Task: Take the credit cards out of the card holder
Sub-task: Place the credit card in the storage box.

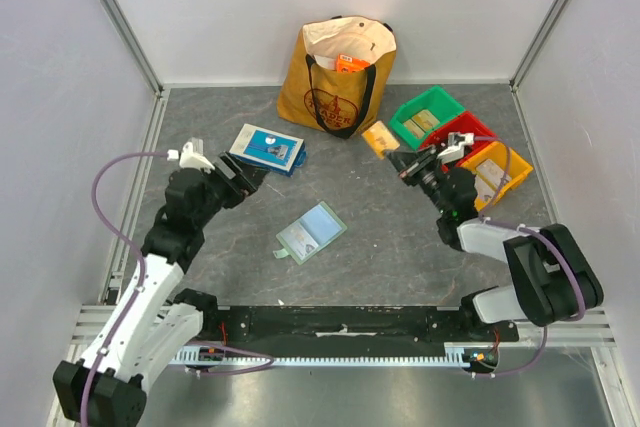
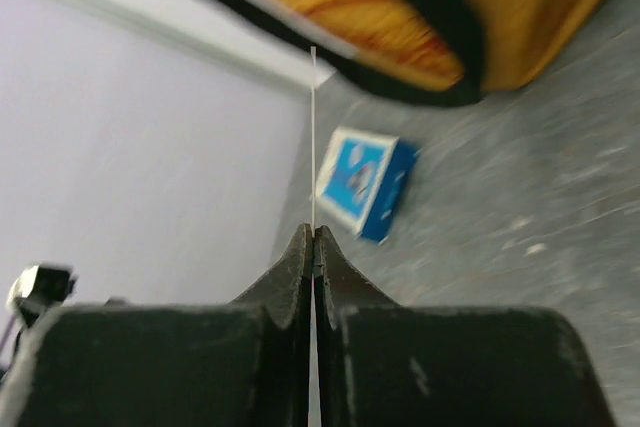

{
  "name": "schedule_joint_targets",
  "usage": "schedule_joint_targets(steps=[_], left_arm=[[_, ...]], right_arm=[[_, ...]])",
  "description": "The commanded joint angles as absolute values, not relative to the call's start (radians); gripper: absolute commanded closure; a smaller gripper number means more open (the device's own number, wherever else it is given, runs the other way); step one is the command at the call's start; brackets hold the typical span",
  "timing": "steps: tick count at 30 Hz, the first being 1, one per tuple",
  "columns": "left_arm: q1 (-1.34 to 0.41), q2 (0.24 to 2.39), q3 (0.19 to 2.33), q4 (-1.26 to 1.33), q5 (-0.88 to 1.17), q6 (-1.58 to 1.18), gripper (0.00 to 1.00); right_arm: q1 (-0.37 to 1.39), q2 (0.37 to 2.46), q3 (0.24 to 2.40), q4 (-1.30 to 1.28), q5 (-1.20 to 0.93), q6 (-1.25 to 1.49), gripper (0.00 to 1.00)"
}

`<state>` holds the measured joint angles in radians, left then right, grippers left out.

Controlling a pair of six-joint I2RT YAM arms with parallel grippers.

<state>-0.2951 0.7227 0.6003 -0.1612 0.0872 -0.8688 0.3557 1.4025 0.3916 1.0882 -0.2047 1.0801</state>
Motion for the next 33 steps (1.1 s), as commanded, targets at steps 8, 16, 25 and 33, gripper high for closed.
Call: schedule_joint_targets(steps=[8,16,25,33], left_arm=[[-0.153,0.841,0.776,-0.469,0.207,-0.433,0.06],[-0.155,0.792,0.750,-0.505,0.153,-0.425,0.06],[-0.160,0.769,0.747,-0.509,0.141,-0.423,0.06],[-0.161,0.759,0.746,-0.509,0.138,-0.426,0.07]], right_arm=[[0.060,1.583,0.851,0.442,-0.206,0.842,1.00],[0.006,1.857,1.235,0.147,-0.186,0.761,1.00],[-0.038,1.948,1.353,0.041,-0.164,0.785,1.00],[-0.054,1.882,1.305,0.026,-0.178,0.782,1.00]])
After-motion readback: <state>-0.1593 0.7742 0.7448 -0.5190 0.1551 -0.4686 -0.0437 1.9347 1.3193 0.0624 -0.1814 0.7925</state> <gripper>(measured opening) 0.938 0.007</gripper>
